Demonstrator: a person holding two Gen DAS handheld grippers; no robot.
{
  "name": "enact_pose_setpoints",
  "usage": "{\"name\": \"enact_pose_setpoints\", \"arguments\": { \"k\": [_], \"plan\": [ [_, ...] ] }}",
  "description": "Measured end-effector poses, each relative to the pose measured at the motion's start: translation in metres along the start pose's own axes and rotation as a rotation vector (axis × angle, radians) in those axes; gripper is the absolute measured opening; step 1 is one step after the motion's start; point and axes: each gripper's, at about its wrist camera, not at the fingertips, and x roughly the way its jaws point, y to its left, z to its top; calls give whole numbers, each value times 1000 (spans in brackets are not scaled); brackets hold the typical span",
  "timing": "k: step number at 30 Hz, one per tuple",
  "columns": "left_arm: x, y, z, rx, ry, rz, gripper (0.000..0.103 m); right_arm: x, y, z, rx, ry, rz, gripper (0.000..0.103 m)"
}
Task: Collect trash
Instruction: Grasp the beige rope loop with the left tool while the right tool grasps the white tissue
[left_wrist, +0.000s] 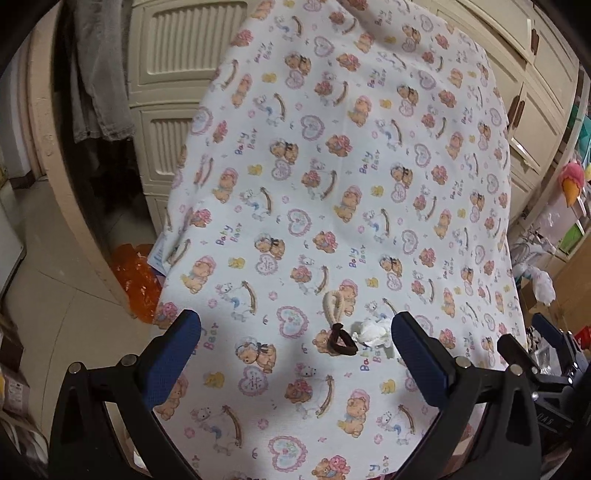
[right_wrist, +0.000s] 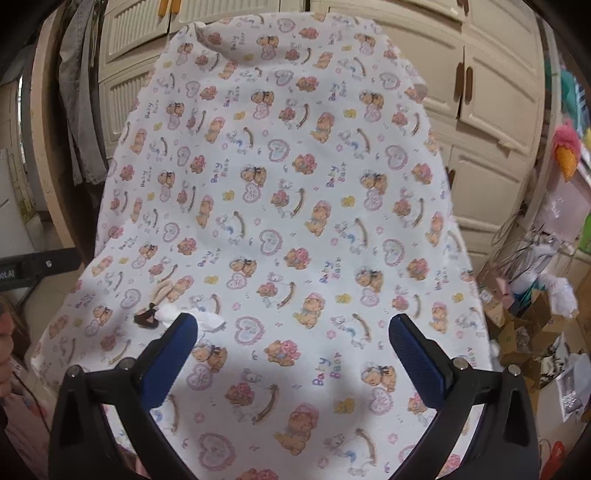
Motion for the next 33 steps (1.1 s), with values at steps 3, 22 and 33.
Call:
{"name": "enact_pose_setpoints", "arguments": {
  "k": [3, 22, 33],
  "plan": [
    [10, 4, 1, -21, 47, -13, 101, 4, -6, 3, 56, 25, 70, 103],
    [86, -26, -12, -106, 301, -130, 14, 27, -2, -2, 50, 113, 118, 94],
    [59, -25, -7, -14, 233, -90, 0, 31, 6, -5, 27, 127, 135, 93]
  ]
}}
